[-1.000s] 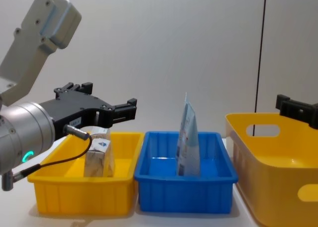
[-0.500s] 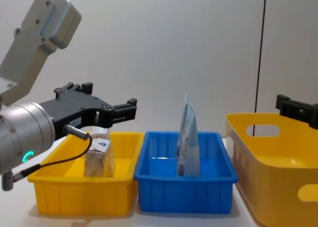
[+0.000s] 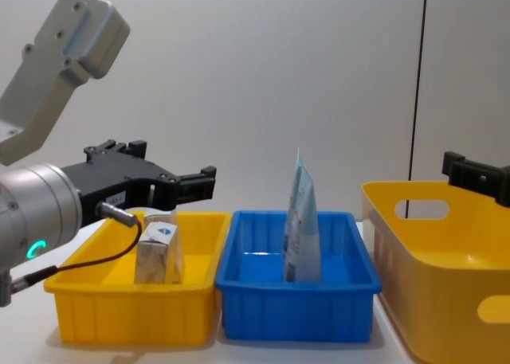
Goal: Bimanual collaborative sorting of washing and personal care products
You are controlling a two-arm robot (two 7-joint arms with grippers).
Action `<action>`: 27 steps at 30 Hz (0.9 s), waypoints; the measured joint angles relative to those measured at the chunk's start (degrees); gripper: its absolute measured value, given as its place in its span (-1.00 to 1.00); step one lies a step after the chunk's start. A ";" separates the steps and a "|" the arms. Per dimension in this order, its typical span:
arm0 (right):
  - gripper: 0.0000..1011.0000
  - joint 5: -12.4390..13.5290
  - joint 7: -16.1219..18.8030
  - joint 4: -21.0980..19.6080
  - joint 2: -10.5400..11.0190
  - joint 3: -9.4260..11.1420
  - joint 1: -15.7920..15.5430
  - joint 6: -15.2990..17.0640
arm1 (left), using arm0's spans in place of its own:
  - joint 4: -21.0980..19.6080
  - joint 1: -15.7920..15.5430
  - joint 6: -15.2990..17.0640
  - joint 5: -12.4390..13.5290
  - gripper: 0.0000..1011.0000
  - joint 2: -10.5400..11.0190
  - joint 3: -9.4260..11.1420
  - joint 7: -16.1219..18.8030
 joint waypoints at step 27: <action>0.98 0.00 0.00 0.00 0.00 0.00 0.00 0.00 | 6.98 -3.63 7.90 -3.08 0.98 -2.38 -3.10 -1.55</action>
